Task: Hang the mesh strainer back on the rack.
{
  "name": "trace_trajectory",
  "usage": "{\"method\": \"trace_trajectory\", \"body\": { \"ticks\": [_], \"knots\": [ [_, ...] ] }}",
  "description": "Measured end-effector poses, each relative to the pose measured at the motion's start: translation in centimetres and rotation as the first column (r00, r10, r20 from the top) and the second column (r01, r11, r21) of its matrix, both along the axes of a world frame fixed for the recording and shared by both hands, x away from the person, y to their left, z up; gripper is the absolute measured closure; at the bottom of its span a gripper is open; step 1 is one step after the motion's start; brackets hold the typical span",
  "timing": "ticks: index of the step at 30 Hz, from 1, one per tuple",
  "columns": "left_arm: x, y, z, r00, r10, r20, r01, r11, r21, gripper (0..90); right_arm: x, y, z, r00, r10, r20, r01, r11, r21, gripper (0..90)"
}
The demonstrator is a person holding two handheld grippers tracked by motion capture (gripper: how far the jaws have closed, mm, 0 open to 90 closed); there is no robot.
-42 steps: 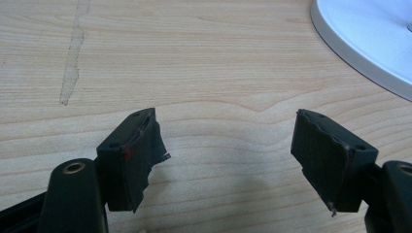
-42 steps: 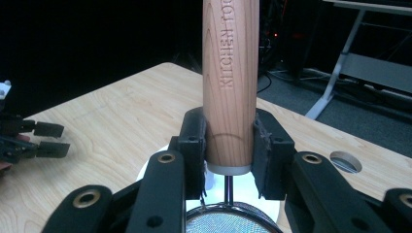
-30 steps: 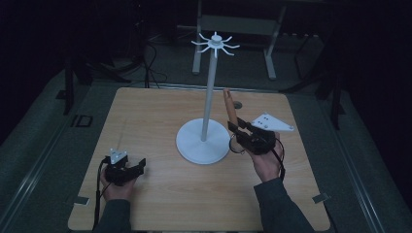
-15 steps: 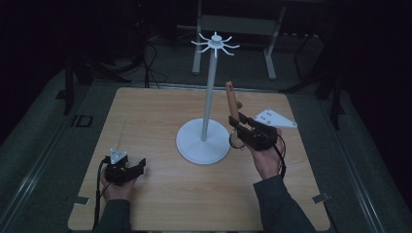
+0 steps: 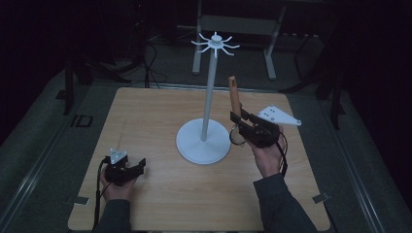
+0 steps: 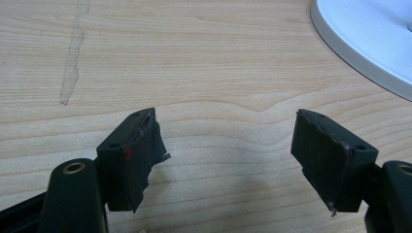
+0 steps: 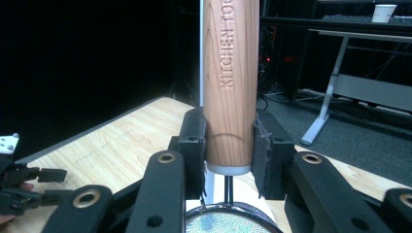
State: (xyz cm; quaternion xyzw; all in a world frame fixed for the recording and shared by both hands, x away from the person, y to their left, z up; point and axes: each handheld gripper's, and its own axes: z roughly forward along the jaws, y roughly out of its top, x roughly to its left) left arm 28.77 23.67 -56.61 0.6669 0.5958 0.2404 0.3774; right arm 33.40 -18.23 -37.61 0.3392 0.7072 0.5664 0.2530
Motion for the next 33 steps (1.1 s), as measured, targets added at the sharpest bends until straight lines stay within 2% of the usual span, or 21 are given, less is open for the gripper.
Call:
{"method": "trace_trajectory", "body": {
  "ticks": [23, 33],
  "knots": [
    [0.0, 0.0, 0.0, 1.0, 0.0, -0.001, 0.0, 1.0, -0.001, 25.9, 0.3, -0.2, 1.9, 0.9996, -0.006, 0.026, 0.004, 0.999, 0.048, 69.1],
    [0.0, 0.0, 0.0, 1.0, -0.001, -0.001, 0.001, 1.0, -0.001, 25.9, 0.5, -0.4, 3.0, 0.9994, 0.003, 0.035, -0.007, 0.996, 0.091, 69.2]
  ]
}}
